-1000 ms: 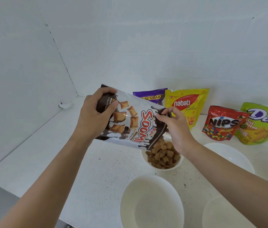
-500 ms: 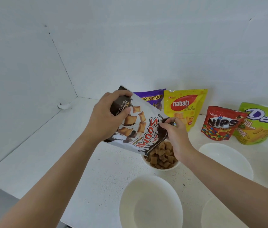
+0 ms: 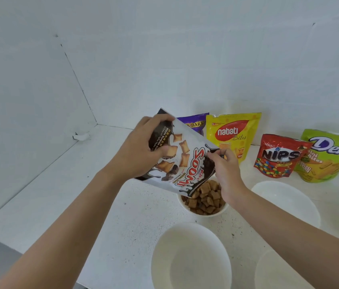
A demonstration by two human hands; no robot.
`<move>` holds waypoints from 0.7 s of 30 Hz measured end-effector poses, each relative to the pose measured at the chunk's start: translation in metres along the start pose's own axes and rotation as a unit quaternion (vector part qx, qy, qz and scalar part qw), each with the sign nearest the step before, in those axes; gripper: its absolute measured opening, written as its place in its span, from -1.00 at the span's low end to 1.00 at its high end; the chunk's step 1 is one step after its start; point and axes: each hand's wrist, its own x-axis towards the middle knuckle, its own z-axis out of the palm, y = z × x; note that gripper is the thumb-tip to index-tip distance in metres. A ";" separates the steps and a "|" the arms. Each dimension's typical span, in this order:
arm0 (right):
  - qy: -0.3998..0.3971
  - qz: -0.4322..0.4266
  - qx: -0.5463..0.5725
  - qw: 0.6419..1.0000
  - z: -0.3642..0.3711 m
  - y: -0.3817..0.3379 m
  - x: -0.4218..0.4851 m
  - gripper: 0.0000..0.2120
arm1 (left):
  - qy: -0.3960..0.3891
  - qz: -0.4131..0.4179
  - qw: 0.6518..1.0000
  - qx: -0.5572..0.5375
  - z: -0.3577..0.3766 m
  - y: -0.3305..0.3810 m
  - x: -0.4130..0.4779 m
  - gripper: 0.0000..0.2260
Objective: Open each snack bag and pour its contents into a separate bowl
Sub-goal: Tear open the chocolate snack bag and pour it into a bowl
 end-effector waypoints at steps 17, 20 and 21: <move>-0.033 -0.001 0.087 0.996 -0.012 0.002 0.020 -0.75 | -0.053 0.089 0.994 0.019 -0.022 0.006 0.002 -0.41; -0.028 0.016 0.073 0.997 -0.010 0.005 0.019 -0.76 | -0.009 0.080 0.997 0.013 -0.015 0.006 0.002 -0.54; -0.029 0.010 0.075 0.997 -0.009 0.003 0.020 -0.76 | 0.004 0.077 0.997 0.009 -0.015 0.008 0.003 -0.57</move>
